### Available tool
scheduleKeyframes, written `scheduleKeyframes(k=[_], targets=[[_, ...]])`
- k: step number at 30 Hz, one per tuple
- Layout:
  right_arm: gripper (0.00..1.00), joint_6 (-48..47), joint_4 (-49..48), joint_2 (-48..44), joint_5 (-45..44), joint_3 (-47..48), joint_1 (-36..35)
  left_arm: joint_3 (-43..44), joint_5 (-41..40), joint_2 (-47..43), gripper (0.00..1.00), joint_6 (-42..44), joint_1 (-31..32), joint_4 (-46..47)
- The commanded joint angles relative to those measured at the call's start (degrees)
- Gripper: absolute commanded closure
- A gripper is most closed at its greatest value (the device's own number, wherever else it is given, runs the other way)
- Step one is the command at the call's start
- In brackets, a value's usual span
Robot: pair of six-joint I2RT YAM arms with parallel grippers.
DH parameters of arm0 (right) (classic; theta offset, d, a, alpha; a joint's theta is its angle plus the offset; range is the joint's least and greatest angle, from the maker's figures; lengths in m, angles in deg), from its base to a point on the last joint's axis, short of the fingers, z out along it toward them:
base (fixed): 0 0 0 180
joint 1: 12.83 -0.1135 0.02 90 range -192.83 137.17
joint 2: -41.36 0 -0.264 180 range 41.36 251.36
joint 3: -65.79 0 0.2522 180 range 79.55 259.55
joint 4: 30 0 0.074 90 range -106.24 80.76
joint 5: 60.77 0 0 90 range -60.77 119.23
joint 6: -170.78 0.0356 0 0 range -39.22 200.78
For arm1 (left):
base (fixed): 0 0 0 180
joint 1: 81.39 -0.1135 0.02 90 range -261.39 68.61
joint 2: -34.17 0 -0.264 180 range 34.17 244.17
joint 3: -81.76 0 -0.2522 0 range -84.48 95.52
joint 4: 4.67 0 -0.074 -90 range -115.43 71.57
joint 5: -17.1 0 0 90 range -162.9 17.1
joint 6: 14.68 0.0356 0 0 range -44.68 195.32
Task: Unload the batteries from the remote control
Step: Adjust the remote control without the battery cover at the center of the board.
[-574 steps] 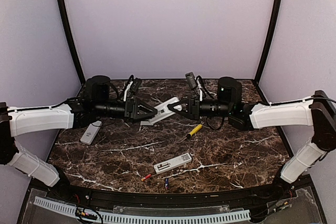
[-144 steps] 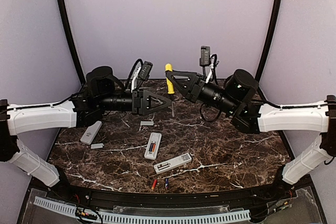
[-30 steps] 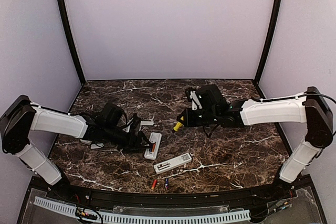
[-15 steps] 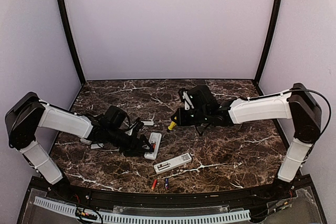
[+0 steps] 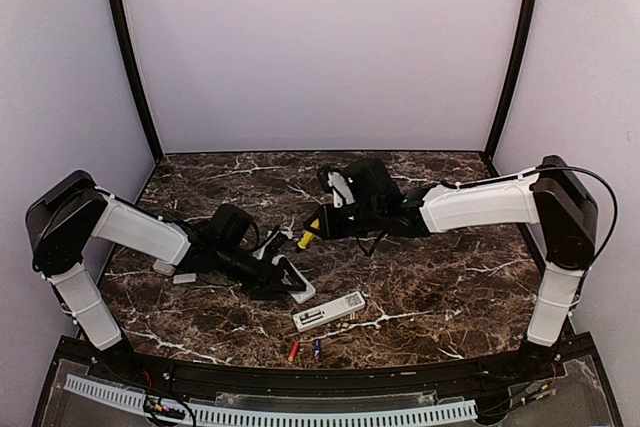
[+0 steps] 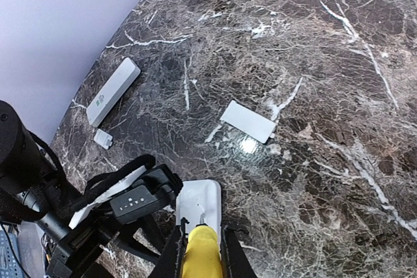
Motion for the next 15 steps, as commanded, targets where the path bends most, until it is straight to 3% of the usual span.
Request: scheduleKeyframes(k=[1,9,15], targets=[[1.0,-1.1,-1.62,-0.42,1.38,1.04,-0.9,0.9,-1.36,-2.17,0.2,1.46,0.34,-0.83],[1.0,-2.72,2.5,-7.21,-4.38,-1.76,-0.86,3.08,-7.27,-12.79,0.18,9.46,-2.78,-15.62],[1.0,-3.77,7.22,-12.23,-7.37,-4.41,-2.19,13.09,-9.37,-9.47,0.18,19.87,-7.34,-30.59]])
